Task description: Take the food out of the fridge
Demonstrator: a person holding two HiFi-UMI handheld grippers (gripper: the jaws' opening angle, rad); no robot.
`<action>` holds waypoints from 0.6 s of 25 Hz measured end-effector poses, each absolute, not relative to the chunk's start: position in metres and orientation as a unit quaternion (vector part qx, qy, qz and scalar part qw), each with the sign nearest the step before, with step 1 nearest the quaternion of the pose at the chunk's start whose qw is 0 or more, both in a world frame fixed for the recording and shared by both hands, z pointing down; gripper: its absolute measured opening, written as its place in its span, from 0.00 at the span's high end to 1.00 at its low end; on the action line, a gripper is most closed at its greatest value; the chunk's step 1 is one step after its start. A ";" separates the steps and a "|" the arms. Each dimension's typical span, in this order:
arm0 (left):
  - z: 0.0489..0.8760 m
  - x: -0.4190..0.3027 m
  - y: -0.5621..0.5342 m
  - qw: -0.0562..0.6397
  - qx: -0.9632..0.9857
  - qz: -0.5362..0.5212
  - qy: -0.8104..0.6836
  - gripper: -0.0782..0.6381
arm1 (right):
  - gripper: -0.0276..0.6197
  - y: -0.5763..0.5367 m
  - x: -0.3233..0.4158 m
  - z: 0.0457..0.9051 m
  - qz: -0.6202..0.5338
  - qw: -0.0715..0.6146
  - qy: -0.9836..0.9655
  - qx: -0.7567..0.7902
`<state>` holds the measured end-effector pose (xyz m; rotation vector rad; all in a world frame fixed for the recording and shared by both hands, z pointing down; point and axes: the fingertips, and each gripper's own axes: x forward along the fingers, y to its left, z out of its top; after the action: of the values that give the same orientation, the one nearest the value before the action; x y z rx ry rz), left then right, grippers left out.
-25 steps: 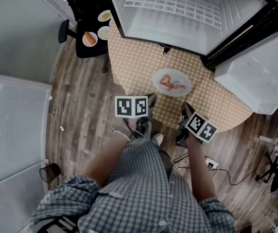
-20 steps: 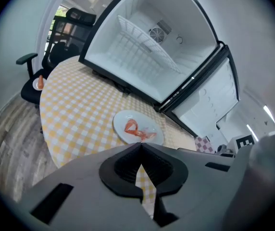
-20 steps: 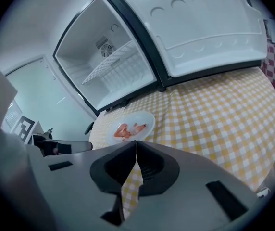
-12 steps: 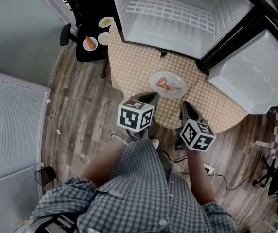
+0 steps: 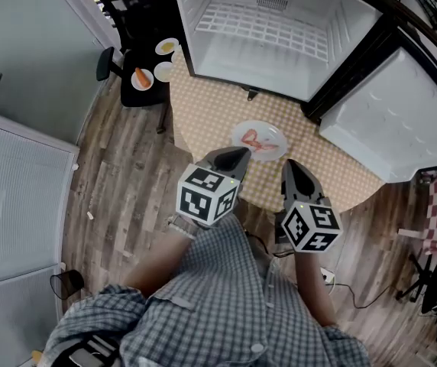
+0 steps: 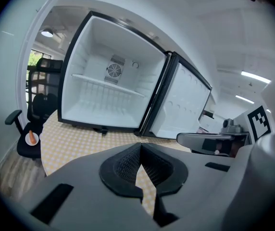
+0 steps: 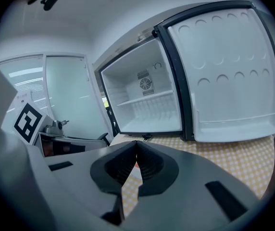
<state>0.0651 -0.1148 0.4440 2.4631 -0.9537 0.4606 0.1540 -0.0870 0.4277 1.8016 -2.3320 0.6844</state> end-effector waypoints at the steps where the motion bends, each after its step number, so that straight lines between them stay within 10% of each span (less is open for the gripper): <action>1: 0.439 0.065 -0.113 0.223 0.896 0.166 -0.346 0.88 | 0.94 -0.086 0.155 0.422 0.222 0.053 -0.770 0.596; 15: 0.396 0.071 -0.095 0.179 0.909 0.137 -0.351 0.88 | 0.94 -0.070 0.152 0.381 0.143 0.068 -0.795 0.585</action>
<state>0.0709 -0.0948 0.3962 2.5703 -0.9922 0.3886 0.1521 -0.0697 0.3810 1.7627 -2.3960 0.4310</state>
